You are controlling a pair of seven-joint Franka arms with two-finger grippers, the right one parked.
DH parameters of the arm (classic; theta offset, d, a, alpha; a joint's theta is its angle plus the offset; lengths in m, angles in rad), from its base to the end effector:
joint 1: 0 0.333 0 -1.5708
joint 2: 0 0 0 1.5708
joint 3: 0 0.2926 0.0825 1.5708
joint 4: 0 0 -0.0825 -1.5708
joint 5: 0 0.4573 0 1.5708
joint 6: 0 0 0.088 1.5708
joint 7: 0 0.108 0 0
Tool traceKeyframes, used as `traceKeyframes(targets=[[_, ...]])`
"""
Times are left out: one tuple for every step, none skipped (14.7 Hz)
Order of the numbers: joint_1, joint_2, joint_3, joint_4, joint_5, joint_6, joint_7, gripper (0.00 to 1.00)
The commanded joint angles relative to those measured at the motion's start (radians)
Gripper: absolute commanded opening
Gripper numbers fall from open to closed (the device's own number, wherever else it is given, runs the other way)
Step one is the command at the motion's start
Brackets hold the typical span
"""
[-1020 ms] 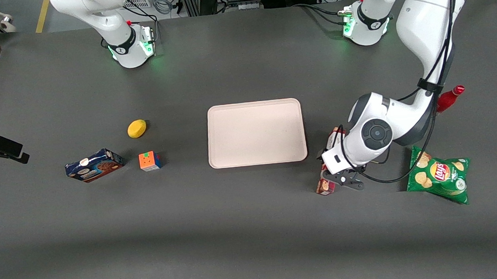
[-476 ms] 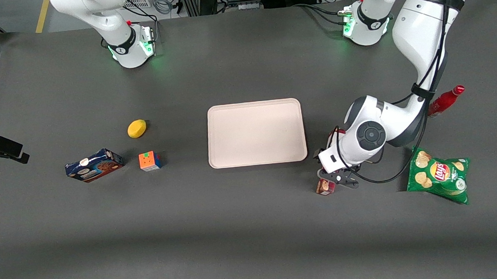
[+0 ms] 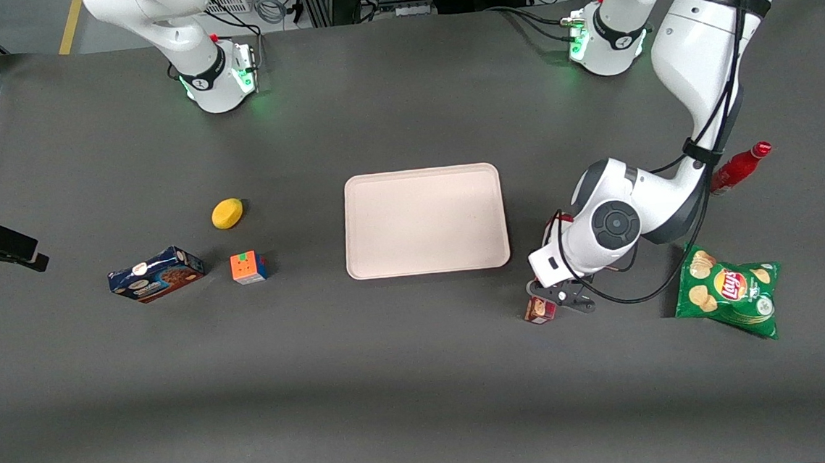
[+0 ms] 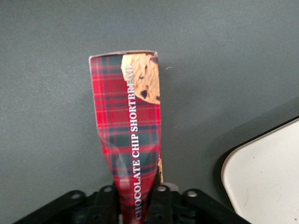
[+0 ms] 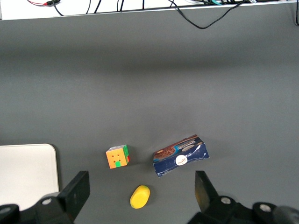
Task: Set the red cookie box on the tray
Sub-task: 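Close the left gripper on the top of the shortbread box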
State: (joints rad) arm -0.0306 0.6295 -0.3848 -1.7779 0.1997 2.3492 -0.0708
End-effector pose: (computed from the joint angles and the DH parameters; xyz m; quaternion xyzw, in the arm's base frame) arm 0.6411 -0.2720 0.1526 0.9772 -0.2081 -0.0117 0.0393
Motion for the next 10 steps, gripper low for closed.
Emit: traceKeyframes(targets=[[-0.006, -0.019, 0.003, 0.038, 0.015, -0.065, -0.014, 0.00], [-0.008, -0.028, 0.003, 0.081, 0.015, -0.130, -0.012, 0.00], [-0.008, -0.046, 0.001, 0.119, 0.015, -0.199, -0.014, 0.00], [-0.008, -0.072, 0.000, 0.162, 0.015, -0.262, -0.017, 0.00], [-0.008, -0.102, 0.000, 0.199, 0.014, -0.319, -0.018, 0.02], [-0.006, -0.128, 0.000, 0.237, 0.014, -0.368, -0.015, 0.03], [-0.008, -0.158, 0.000, 0.261, 0.012, -0.417, -0.020, 0.01], [-0.008, -0.187, -0.002, 0.281, 0.001, -0.456, -0.029, 0.00], [-0.009, -0.221, -0.003, 0.296, -0.002, -0.496, -0.029, 0.00], [-0.008, -0.253, -0.011, 0.305, -0.006, -0.537, -0.037, 0.00]])
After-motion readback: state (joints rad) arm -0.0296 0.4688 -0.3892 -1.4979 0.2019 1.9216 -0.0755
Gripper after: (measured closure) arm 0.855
